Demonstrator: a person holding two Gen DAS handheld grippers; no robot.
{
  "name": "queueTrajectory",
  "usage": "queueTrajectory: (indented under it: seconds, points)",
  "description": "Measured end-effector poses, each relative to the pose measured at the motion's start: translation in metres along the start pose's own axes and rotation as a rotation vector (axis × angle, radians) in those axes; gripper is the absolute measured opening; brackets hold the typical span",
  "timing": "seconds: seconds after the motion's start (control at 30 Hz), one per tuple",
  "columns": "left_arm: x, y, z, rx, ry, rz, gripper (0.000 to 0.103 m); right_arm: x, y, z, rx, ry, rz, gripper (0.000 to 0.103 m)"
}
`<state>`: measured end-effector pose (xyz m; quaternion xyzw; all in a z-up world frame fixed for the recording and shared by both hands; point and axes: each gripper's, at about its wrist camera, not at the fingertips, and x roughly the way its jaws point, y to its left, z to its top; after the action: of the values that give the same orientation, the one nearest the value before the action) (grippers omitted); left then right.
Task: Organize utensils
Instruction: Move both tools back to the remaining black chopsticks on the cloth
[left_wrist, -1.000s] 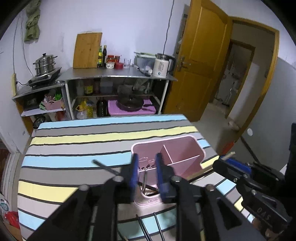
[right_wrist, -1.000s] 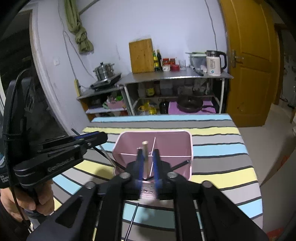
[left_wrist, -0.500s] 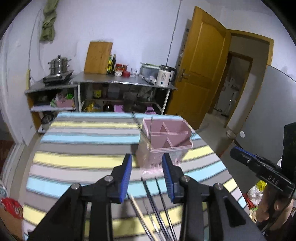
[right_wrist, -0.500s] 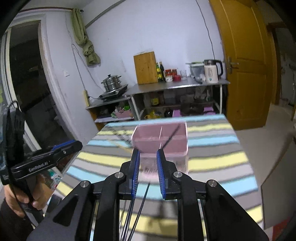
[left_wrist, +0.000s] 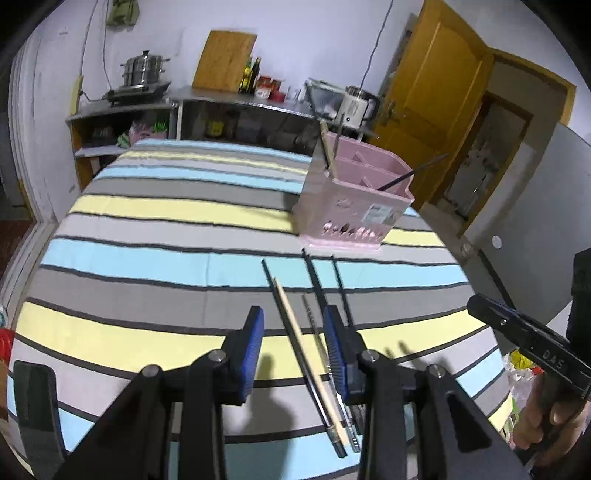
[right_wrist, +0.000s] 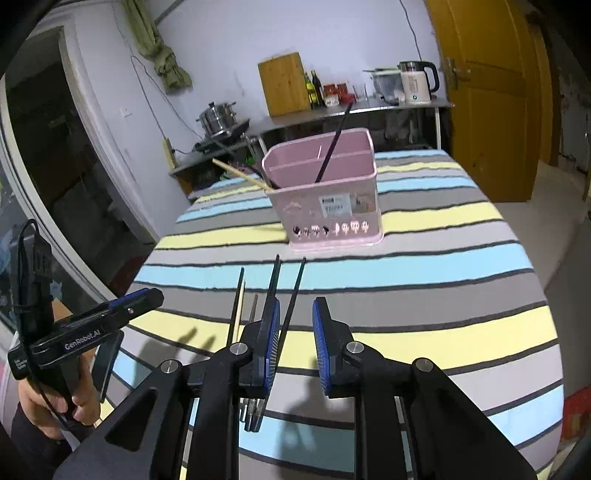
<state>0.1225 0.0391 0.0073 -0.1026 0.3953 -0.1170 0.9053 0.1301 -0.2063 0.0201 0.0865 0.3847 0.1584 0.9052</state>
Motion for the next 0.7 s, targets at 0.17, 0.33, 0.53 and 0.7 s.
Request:
queueTrajectory:
  seconds: [0.17, 0.33, 0.53, 0.7]
  points:
    - [0.033, 0.006, 0.0, -0.01, 0.047, 0.04, 0.035, 0.027, 0.001, 0.0, -0.007, 0.052, -0.008, 0.019]
    - [0.071, 0.017, 0.008, -0.034, 0.101, 0.059, 0.035, 0.066, 0.003, -0.001, -0.012, 0.114, -0.008, 0.019]
    - [0.106, 0.03, 0.027, -0.076, 0.132, 0.064, 0.035, 0.109, 0.004, 0.002, -0.01, 0.175, -0.01, 0.019]
    - [0.126, 0.034, 0.035, -0.09, 0.148, 0.058, 0.035, 0.133, 0.004, 0.009, -0.006, 0.195, -0.017, 0.019]
